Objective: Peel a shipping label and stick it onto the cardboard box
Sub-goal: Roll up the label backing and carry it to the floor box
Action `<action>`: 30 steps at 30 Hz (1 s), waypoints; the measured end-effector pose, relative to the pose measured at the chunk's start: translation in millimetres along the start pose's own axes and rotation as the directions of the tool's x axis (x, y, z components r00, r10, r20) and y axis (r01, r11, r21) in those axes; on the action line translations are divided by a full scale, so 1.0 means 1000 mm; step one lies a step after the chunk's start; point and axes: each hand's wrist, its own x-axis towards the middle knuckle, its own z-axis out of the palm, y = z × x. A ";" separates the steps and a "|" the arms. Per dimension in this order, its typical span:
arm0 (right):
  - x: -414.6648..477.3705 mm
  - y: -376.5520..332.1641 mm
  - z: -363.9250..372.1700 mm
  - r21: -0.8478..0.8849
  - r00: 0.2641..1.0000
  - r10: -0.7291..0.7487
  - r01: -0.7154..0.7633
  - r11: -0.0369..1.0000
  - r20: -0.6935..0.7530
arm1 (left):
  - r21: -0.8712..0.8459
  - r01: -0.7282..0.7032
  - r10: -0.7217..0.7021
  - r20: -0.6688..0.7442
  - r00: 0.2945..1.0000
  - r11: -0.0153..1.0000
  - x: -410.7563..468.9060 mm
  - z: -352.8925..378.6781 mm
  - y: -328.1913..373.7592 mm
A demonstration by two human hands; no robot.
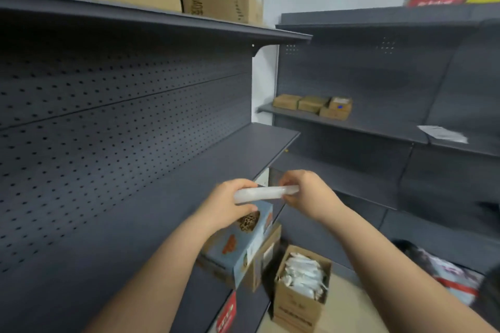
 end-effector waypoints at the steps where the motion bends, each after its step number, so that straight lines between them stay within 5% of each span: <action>1: 0.000 0.017 -0.002 -0.006 1.000 0.015 -0.015 1.000 -0.004 | -0.009 -0.006 0.006 0.016 1.000 1.000 0.013 0.015 0.001; 13: 0.028 0.176 0.035 -0.063 0.964 0.232 -0.241 0.968 -0.130 | -0.077 -0.030 0.047 0.220 0.974 0.997 0.162 0.157 -0.031; 19: 0.049 0.244 0.075 -0.037 0.887 0.398 -0.417 0.908 -0.235 | -0.124 -0.048 0.085 0.307 0.948 0.991 0.240 0.227 -0.061; 30: 0.049 0.367 0.168 0.020 0.779 0.622 -0.622 0.783 -0.078 | -0.025 0.010 0.002 0.437 0.899 1.000 0.286 0.362 -0.131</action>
